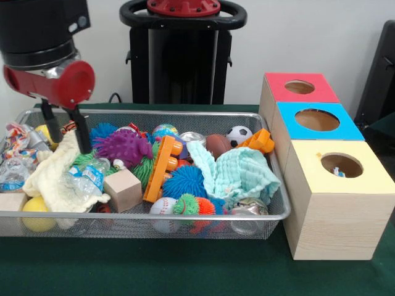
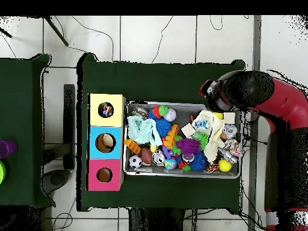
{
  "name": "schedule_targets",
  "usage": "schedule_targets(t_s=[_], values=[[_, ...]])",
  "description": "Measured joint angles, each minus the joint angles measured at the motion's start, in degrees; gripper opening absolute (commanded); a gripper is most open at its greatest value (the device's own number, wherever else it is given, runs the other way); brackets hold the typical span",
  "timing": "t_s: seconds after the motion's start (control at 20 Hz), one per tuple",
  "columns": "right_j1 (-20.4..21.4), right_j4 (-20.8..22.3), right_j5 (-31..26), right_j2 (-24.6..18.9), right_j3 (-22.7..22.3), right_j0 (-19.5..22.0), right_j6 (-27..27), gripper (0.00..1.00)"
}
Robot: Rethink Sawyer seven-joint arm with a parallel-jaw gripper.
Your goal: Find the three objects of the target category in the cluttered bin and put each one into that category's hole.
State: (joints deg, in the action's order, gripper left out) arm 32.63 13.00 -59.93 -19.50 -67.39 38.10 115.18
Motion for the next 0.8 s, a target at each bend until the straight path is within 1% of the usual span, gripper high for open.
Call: schedule_targets(t_s=[0.25,0.8], values=[[-0.04,0.18,-0.55,-0.33,0.00,0.76,-0.83,1.00],[0.87,0.54,-0.55,-0.71,-0.41,0.48,-0.85,1.00]])
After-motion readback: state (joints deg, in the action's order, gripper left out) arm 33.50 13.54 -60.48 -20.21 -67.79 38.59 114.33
